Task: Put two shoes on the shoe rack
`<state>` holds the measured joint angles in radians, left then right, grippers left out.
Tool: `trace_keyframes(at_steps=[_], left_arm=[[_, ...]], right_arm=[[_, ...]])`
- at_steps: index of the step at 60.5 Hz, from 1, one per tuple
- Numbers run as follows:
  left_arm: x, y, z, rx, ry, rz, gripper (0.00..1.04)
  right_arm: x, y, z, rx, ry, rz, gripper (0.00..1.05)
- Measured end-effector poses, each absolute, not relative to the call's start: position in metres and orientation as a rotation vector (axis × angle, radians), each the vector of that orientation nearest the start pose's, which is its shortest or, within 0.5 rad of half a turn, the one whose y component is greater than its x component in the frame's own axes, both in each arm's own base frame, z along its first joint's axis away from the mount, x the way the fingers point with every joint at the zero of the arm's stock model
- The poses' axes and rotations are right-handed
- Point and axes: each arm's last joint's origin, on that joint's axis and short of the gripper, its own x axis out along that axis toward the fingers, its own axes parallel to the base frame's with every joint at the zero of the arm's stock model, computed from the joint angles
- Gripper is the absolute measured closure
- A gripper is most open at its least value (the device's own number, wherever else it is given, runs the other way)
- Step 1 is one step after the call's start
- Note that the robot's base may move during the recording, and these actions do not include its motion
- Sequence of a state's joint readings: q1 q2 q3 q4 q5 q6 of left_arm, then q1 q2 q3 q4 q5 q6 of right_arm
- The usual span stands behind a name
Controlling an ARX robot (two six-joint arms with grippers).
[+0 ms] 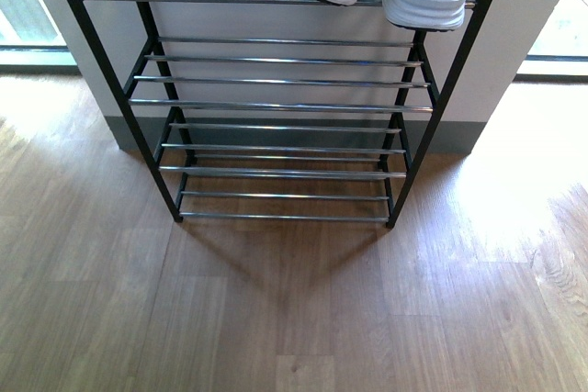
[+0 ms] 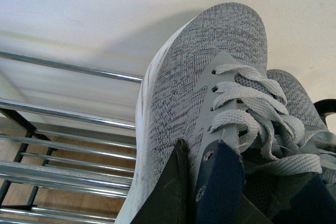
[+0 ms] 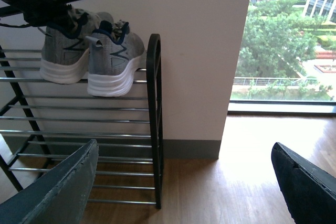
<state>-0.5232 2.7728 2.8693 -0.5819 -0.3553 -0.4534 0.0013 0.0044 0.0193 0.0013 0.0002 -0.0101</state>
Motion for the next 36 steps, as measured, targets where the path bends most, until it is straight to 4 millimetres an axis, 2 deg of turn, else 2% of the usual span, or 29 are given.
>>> trace_keyframes(at_steps=[2, 3, 5, 6, 8, 9, 11, 17, 23, 25, 32, 36], left_arm=[[0.516, -0.284, 0.236, -0.249, 0.467, -0.058, 0.97], [0.516, -0.284, 0.236, -0.249, 0.467, -0.058, 0.97], [0.517, -0.282, 0.236, -0.28, 0.475, -0.055, 0.88], [0.517, -0.282, 0.236, -0.28, 0.475, -0.055, 0.88], [0.517, -0.281, 0.235, -0.287, 0.483, -0.054, 0.79], [0.517, -0.281, 0.235, -0.287, 0.483, -0.054, 0.79], [0.517, -0.28, 0.234, -0.307, 0.493, -0.051, 0.7], [0.517, -0.28, 0.233, -0.318, 0.51, -0.062, 0.57], [0.515, -0.282, 0.233, -0.329, 0.522, -0.077, 0.37], [0.515, -0.283, 0.233, -0.331, 0.523, -0.081, 0.34], [0.513, -0.283, 0.238, -0.34, 0.522, -0.085, 0.1], [0.509, -0.28, 0.25, -0.354, 0.493, -0.095, 0.1]], right_arm=[[0.097, 0.0, 0.17, -0.01, -0.016, 0.001, 0.09], [0.097, 0.0, 0.17, -0.01, -0.016, 0.001, 0.09], [0.097, 0.0, 0.17, -0.01, -0.016, 0.001, 0.09], [0.097, 0.0, 0.17, -0.01, -0.016, 0.001, 0.09], [0.097, 0.0, 0.17, -0.01, -0.016, 0.001, 0.09], [0.097, 0.0, 0.17, -0.01, -0.016, 0.001, 0.09], [0.097, 0.0, 0.17, -0.01, -0.016, 0.001, 0.09], [0.097, 0.0, 0.17, -0.01, -0.016, 0.001, 0.09], [0.097, 0.0, 0.17, -0.01, -0.016, 0.001, 0.09], [0.097, 0.0, 0.17, -0.01, -0.016, 0.001, 0.09], [0.097, 0.0, 0.17, -0.01, -0.016, 0.001, 0.09], [0.097, 0.0, 0.17, -0.01, -0.016, 0.001, 0.09]])
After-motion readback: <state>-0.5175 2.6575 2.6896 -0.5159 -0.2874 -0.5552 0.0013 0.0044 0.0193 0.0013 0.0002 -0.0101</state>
